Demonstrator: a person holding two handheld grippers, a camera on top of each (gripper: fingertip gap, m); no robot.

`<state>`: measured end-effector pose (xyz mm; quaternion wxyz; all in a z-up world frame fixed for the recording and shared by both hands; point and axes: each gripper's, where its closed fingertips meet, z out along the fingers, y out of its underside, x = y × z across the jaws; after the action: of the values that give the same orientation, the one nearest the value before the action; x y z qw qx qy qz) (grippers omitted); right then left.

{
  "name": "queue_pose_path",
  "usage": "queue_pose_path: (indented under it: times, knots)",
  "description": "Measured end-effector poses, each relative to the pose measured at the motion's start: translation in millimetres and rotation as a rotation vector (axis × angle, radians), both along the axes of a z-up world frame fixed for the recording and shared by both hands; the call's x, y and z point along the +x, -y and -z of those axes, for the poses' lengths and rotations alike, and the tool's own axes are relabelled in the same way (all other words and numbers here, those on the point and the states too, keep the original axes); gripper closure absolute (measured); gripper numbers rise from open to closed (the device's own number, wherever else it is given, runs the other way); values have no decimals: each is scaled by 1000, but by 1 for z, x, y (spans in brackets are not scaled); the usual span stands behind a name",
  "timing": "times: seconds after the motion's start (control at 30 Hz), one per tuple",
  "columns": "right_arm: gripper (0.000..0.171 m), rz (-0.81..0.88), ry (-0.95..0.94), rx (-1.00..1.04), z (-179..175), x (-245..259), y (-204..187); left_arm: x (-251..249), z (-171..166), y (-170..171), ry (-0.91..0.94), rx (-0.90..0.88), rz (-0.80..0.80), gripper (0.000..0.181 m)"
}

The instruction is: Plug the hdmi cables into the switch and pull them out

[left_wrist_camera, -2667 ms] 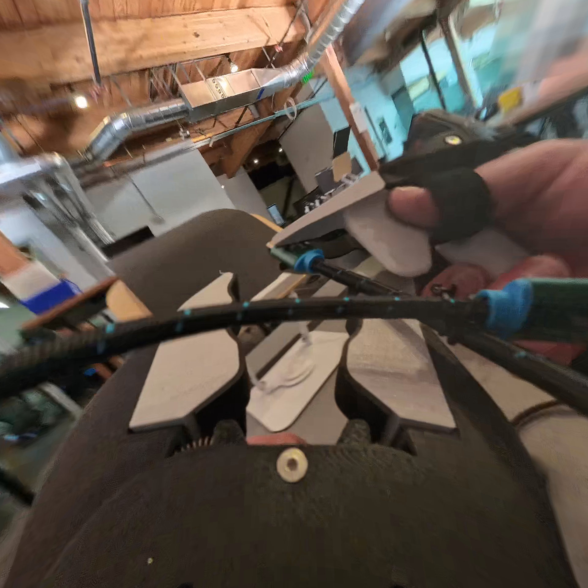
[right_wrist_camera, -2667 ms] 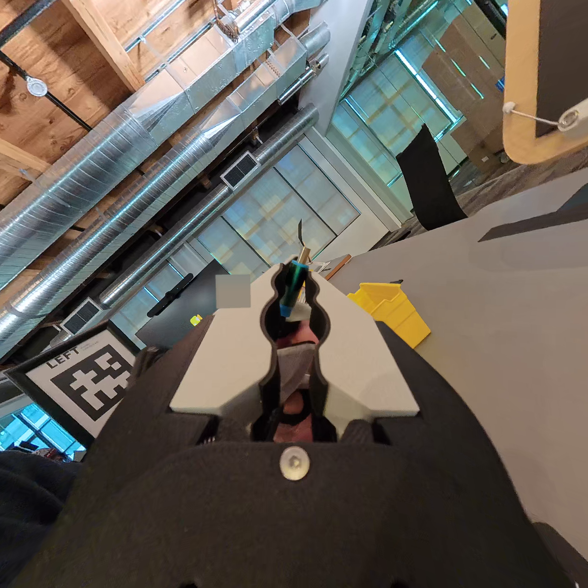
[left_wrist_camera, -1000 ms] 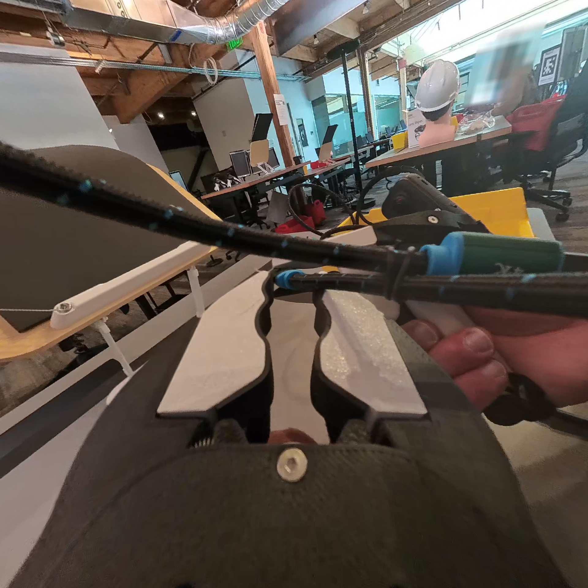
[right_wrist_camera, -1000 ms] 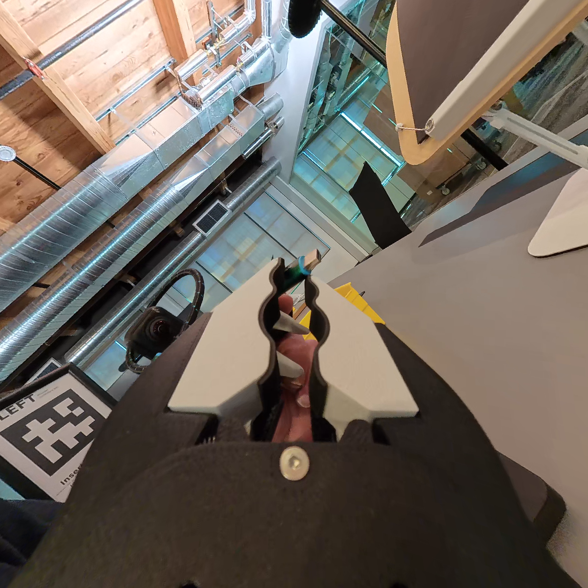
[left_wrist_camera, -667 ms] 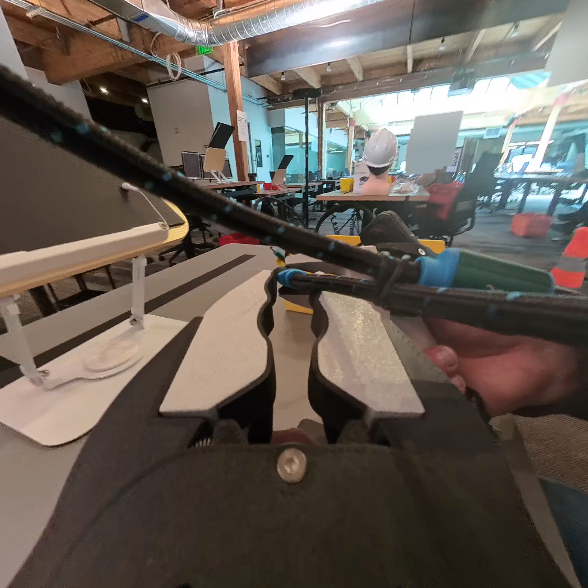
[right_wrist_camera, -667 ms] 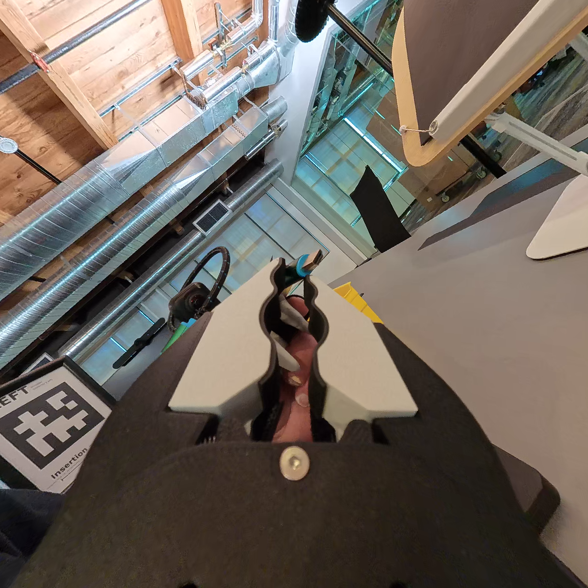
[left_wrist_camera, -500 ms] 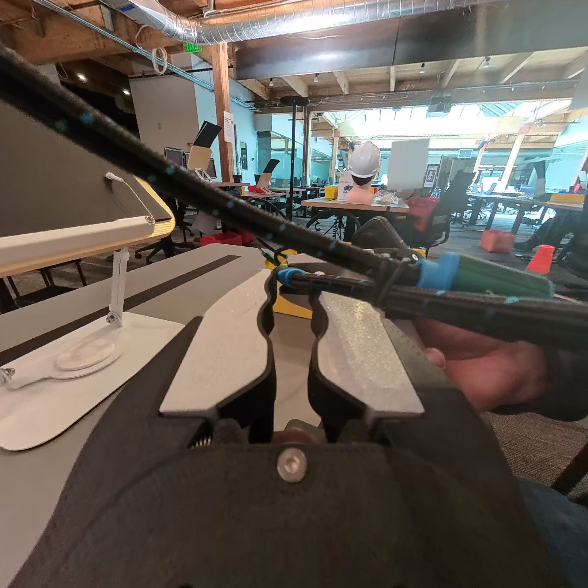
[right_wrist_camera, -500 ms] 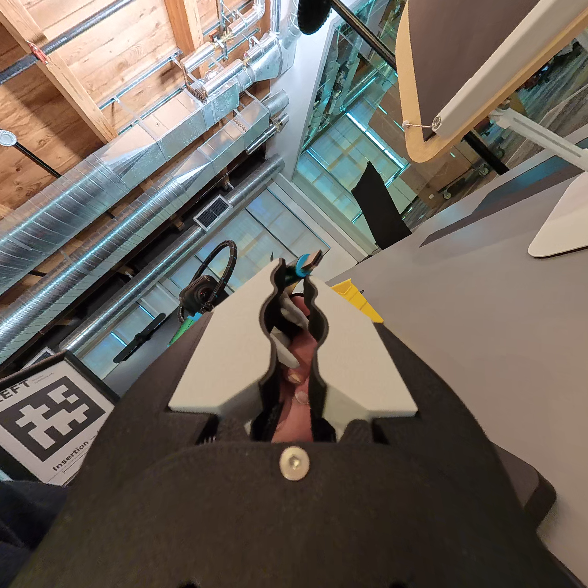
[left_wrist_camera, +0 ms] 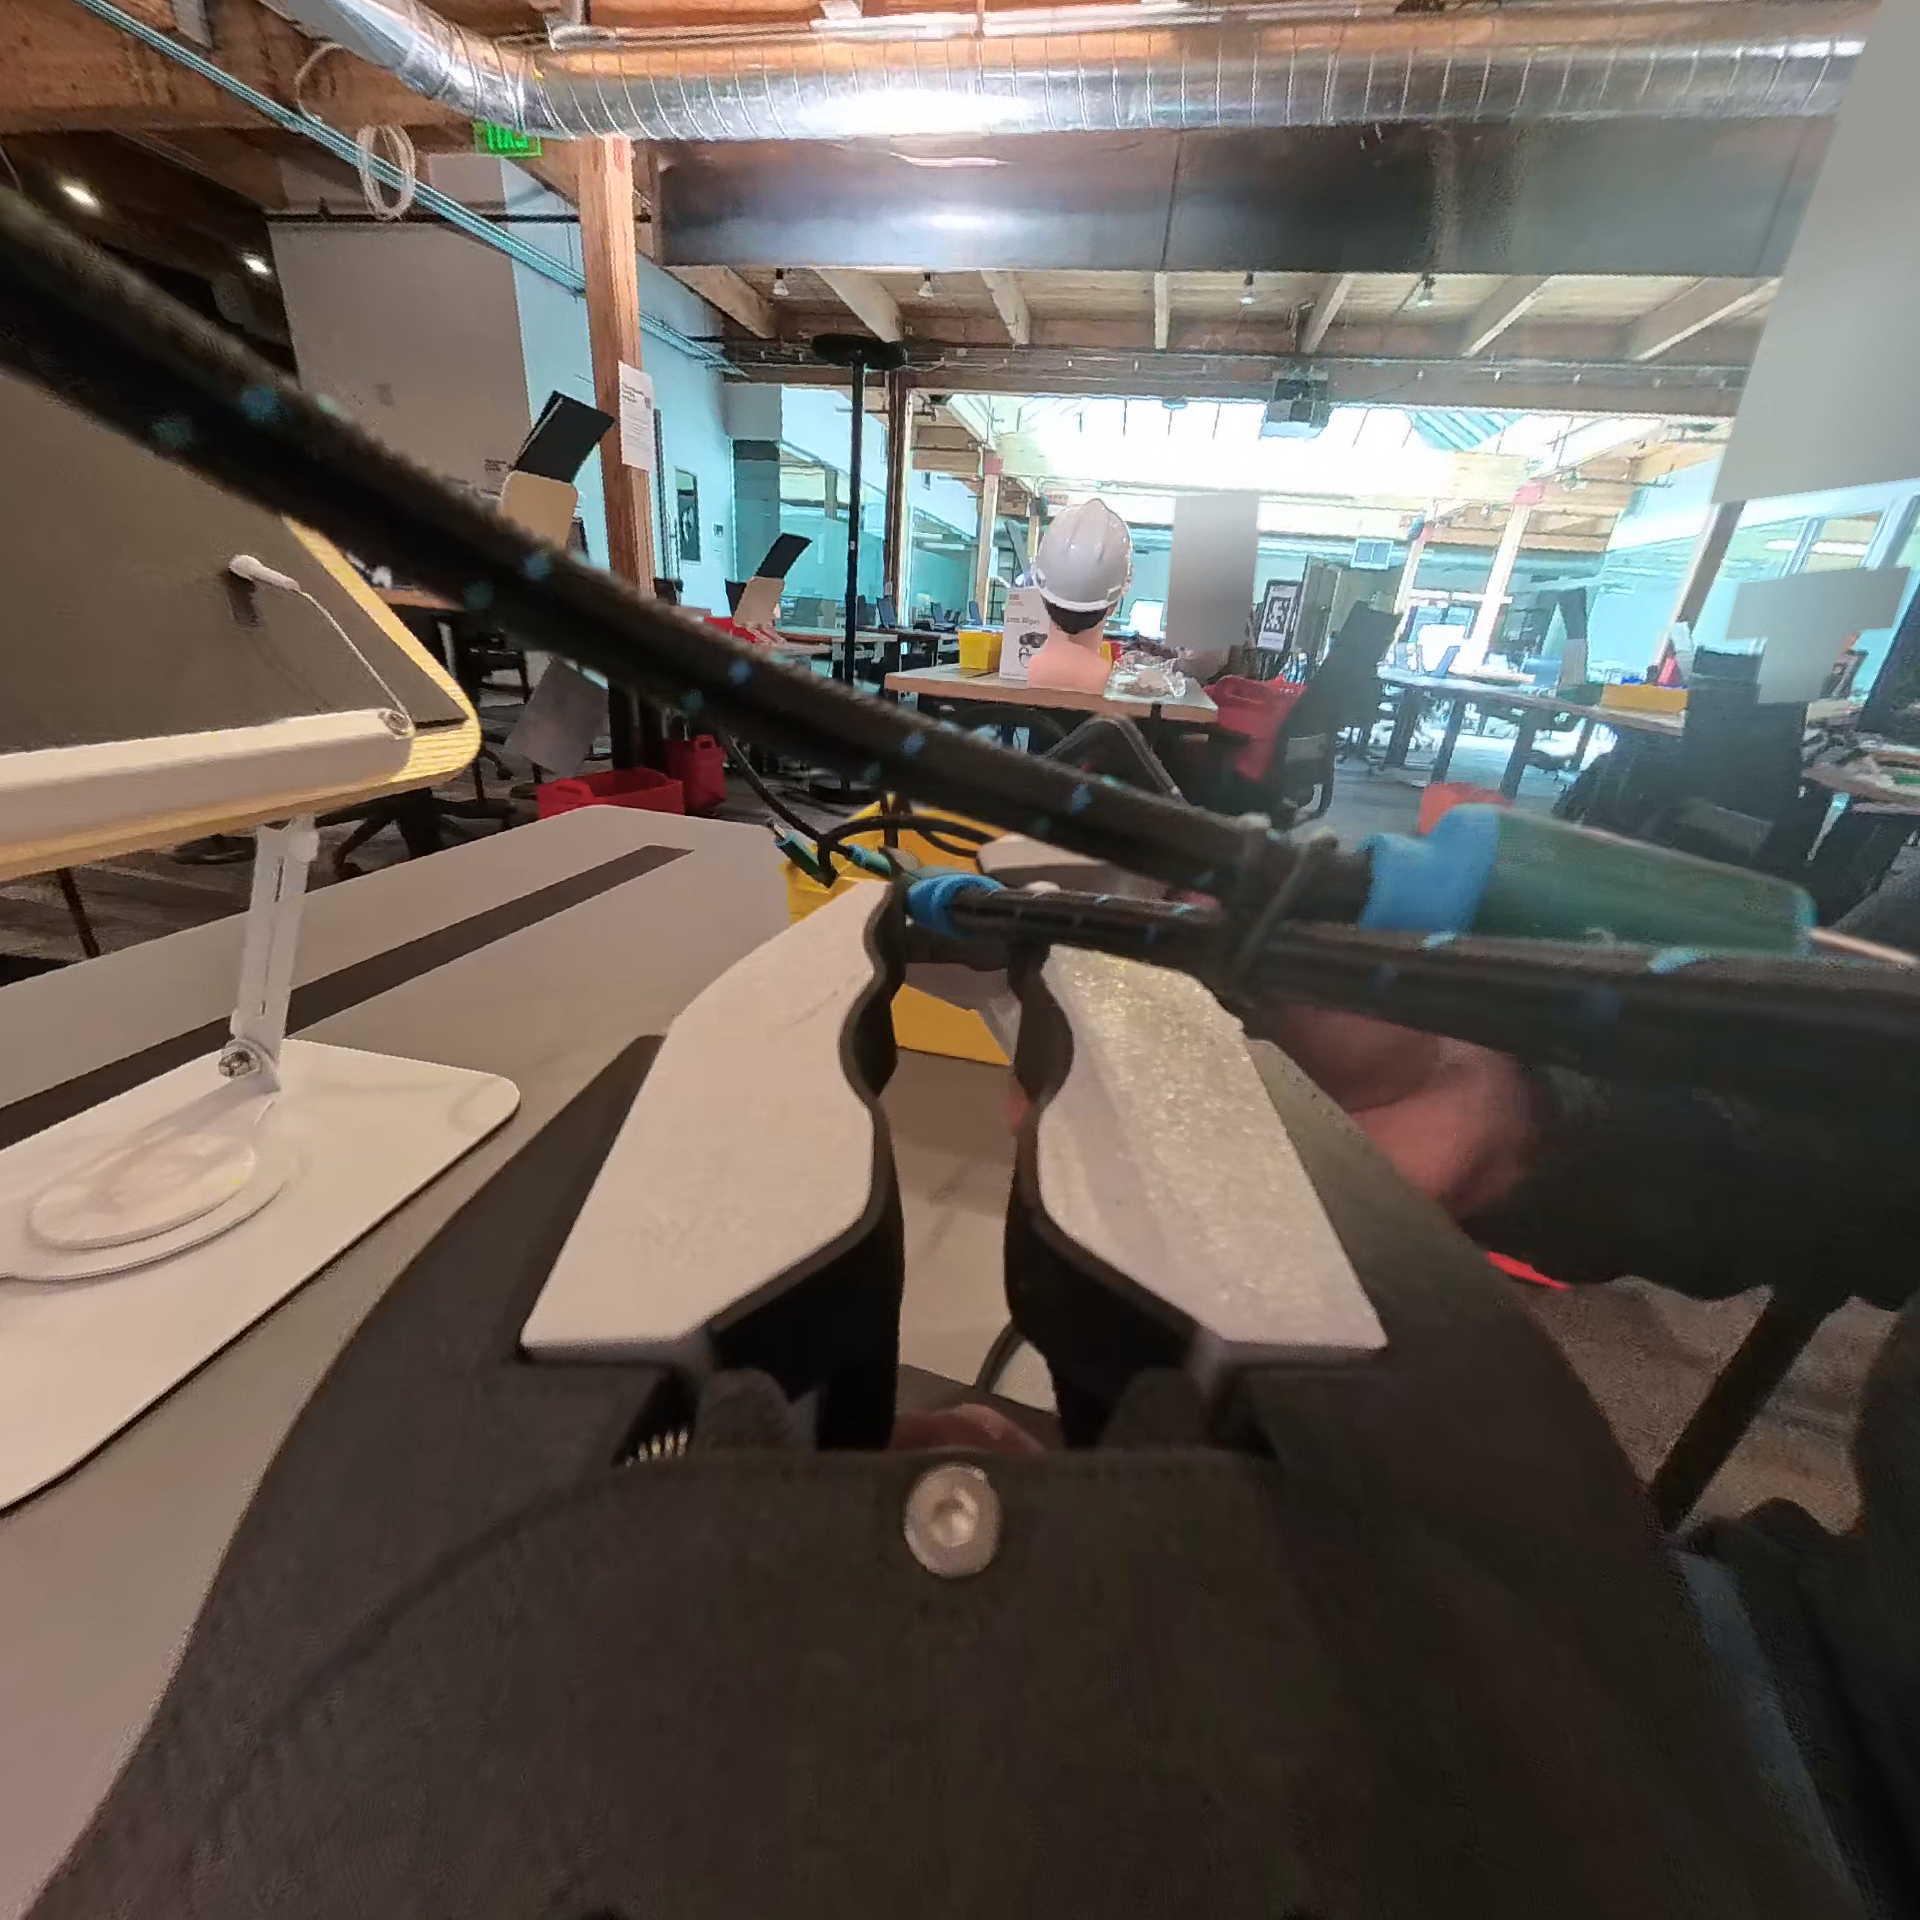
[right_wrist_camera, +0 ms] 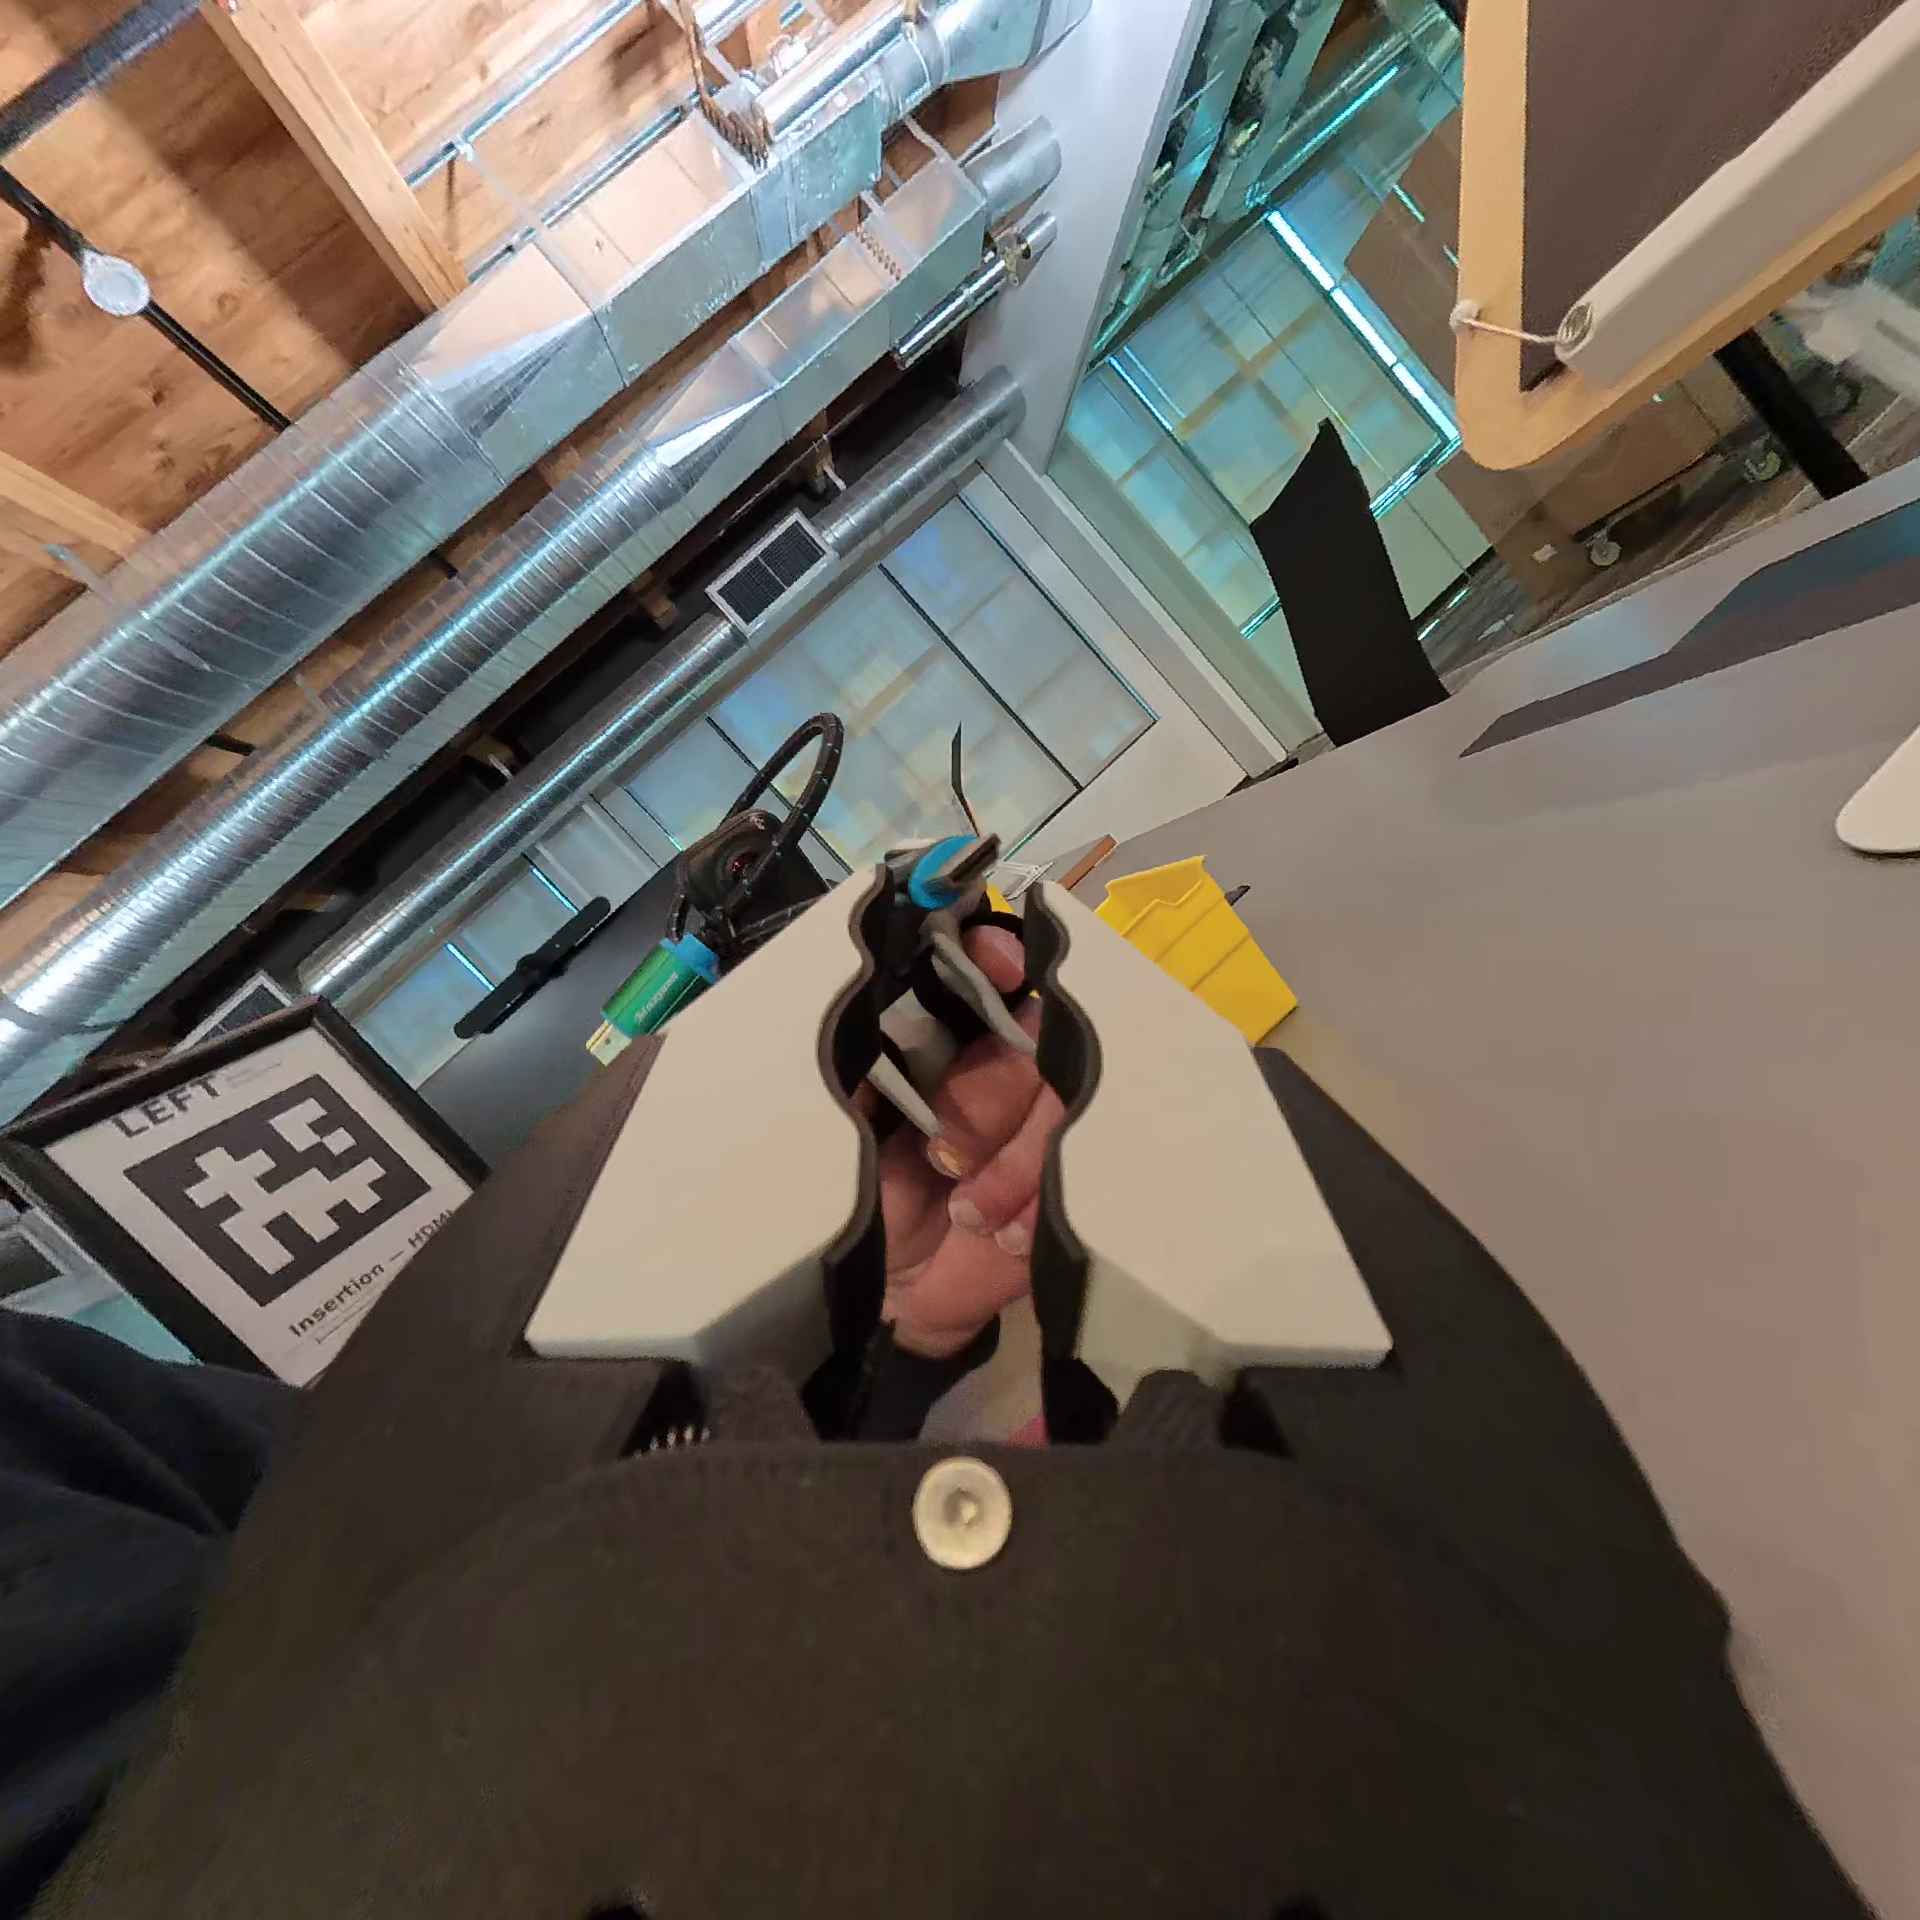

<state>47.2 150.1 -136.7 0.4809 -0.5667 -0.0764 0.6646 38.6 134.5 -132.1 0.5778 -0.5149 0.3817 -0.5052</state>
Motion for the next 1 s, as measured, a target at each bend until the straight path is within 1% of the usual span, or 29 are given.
queue_pose_path:
  times: [0.1,0.3,0.47,0.57,0.67,0.77,0.8,0.93,1.0]
  knots:
    - [146,-1,33,39,-1,9,-1,-7,-4,1,12,-13,25,163]
    - [144,-18,189,167,1,14,7,-18,-4,2,32,-65,67,163]
    - [143,5,302,231,8,20,7,-29,-5,0,70,-114,89,163]
    - [141,22,394,269,16,23,5,-31,-4,2,61,-123,110,163]
    - [134,25,565,328,36,21,5,-31,-2,6,42,-124,135,163]
    - [137,85,751,426,54,23,0,-34,0,6,26,-127,141,163]
    - [135,76,819,445,63,23,0,-35,1,6,23,-128,140,163]
    - [115,-64,1002,432,103,21,10,-41,4,6,10,-129,137,163]
    - [105,-99,1094,438,120,23,12,-43,5,5,7,-129,136,163]
